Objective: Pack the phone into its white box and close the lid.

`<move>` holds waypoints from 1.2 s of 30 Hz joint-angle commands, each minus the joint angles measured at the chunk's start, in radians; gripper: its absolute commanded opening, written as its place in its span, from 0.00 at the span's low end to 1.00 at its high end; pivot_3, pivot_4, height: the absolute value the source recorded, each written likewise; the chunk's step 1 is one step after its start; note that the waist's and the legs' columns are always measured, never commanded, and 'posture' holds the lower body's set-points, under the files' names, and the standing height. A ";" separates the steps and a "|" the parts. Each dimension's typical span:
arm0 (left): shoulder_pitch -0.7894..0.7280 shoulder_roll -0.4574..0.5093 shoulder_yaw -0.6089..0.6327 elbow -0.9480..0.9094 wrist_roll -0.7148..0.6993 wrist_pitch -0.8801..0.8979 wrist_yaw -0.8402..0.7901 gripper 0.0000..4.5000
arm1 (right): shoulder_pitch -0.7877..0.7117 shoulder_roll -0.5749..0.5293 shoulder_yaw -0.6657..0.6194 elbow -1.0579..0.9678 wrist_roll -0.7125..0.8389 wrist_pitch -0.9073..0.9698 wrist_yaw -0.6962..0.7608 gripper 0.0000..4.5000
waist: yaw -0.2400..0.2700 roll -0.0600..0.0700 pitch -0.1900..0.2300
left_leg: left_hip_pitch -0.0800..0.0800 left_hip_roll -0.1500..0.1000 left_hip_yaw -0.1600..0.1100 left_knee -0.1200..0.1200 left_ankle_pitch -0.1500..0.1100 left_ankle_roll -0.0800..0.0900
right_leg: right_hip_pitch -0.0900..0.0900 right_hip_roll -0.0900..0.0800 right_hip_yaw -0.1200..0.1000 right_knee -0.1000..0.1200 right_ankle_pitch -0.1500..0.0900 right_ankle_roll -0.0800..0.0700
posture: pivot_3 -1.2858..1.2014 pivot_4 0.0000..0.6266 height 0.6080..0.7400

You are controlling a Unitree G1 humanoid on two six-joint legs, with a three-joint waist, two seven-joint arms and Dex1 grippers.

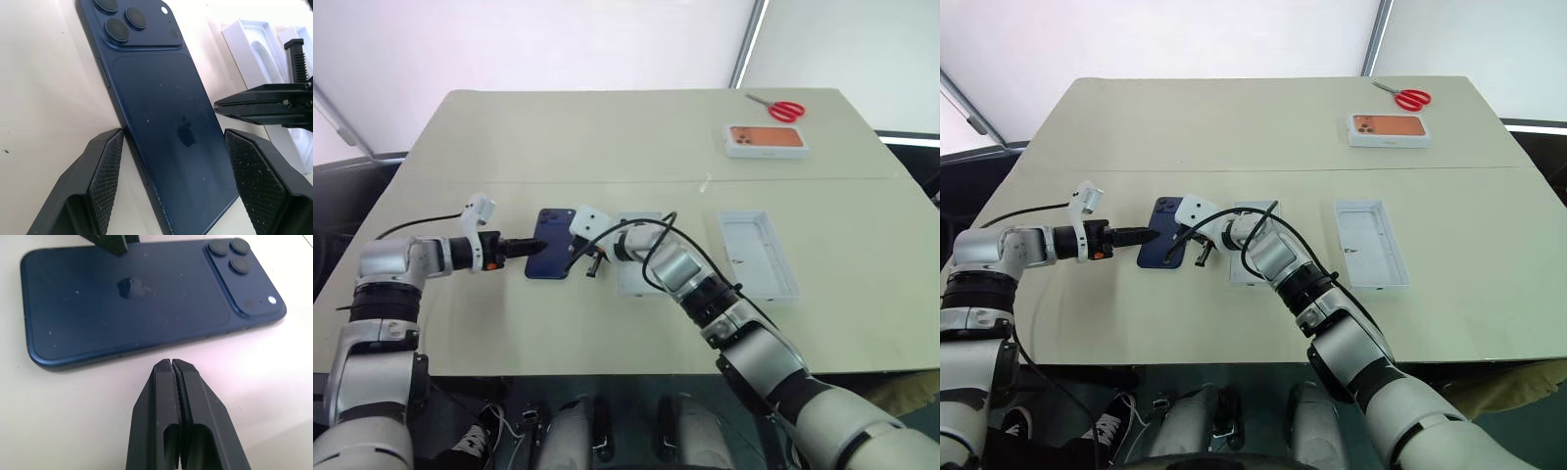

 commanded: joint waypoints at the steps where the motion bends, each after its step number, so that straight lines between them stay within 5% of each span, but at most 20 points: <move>1: 0.062 -0.074 -0.071 0.004 0.026 0.083 0.046 0.77 | -0.016 0.016 -0.001 -0.011 0.001 -0.019 0.006 0.01 | 0.009 0.001 -0.001 | 0.001 0.000 0.000 0.000 0.000 0.000 | 0.000 0.000 0.000 0.000 0.000 0.000 | 0.52 0.24 0.98; 14: 0.035 -0.191 0.074 -0.088 -0.088 0.274 0.129 0.77 | -0.014 0.023 0.000 0.013 -0.011 -0.039 0.004 0.01 | 0.018 0.002 -0.003 | 0.007 -0.002 -0.001 -0.003 0.000 0.000 | 0.002 -0.005 0.000 -0.001 0.000 0.000 | 0.52 0.24 0.98; 31: 0.054 -0.132 0.134 -0.054 -0.097 0.245 0.147 0.77 | -0.009 0.015 -0.001 0.010 -0.019 -0.047 0.006 0.01 | 0.005 0.001 -0.003 | 0.007 -0.001 -0.001 -0.004 0.000 0.000 | 0.003 -0.003 0.000 -0.001 0.000 0.000 | 0.52 0.24 0.98; 34: 0.060 -0.131 0.146 -0.049 -0.107 0.249 0.158 0.57 | -0.010 0.014 -0.001 0.011 -0.019 -0.051 0.008 0.00 | -0.001 0.001 -0.002 | 0.006 -0.001 -0.001 -0.004 0.000 0.000 | 0.003 -0.003 0.001 -0.001 0.000 0.000 | 0.52 0.24 0.98; 36: 0.070 -0.133 0.145 -0.055 -0.111 0.249 0.163 0.34 | -0.011 0.015 0.000 0.013 -0.020 -0.054 0.008 0.00 | -0.008 0.001 -0.002 | 0.005 -0.001 -0.001 -0.004 0.000 0.000 | 0.003 -0.003 0.001 -0.001 0.000 0.000 | 0.52 0.24 0.98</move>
